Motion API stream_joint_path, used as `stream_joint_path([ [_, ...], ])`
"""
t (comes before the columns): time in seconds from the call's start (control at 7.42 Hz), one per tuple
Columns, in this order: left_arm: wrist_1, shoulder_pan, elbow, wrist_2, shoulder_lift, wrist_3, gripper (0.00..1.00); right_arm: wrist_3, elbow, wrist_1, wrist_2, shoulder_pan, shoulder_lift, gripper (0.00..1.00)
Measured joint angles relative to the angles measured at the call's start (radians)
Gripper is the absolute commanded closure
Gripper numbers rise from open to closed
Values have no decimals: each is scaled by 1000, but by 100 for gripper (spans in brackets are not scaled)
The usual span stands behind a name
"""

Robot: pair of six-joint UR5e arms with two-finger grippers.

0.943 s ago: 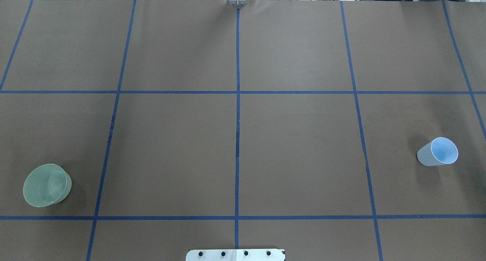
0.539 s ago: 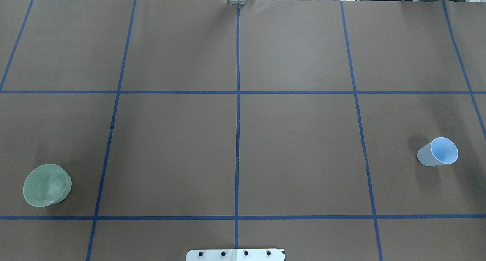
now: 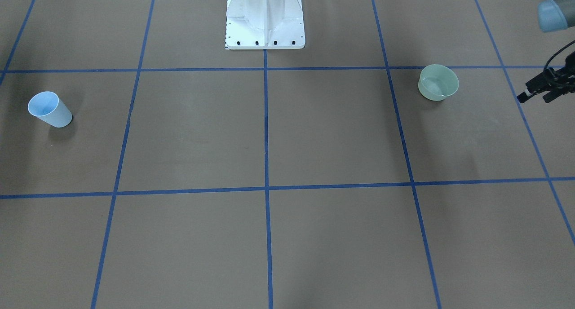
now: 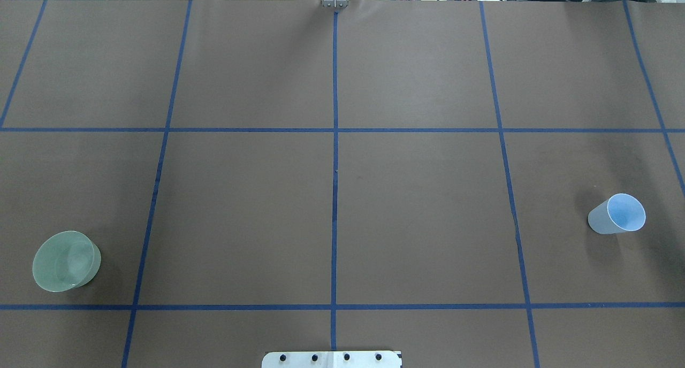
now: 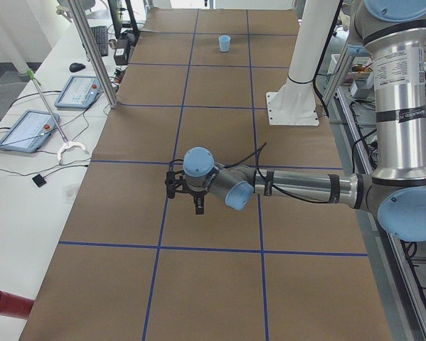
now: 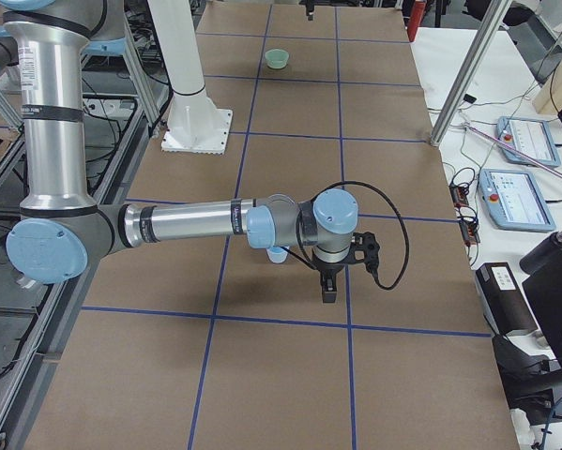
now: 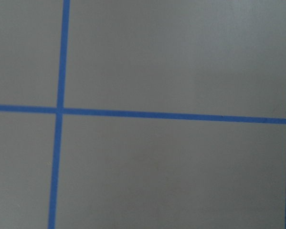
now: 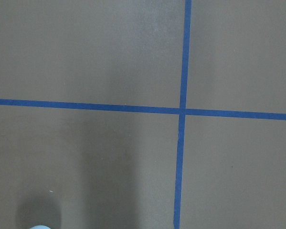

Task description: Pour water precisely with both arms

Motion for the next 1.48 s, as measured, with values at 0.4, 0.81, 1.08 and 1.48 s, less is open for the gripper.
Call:
stream_joint_path([
  [0.4, -181, 162, -5, 35, 81, -157, 0, 0, 3, 0, -26, -1, 1, 1],
  [0.81, -308, 387, -7, 163, 90, -352, 0, 4, 5, -2, -17, -1, 0, 1],
  [1.08, -337, 456, -8, 193, 91, -404, 22, 4, 5, -4, -15, -1, 0, 1],
  [1.48, -341, 493, -7, 197, 97, -412, 47, 4, 4, -5, -15, -1, 2, 1],
])
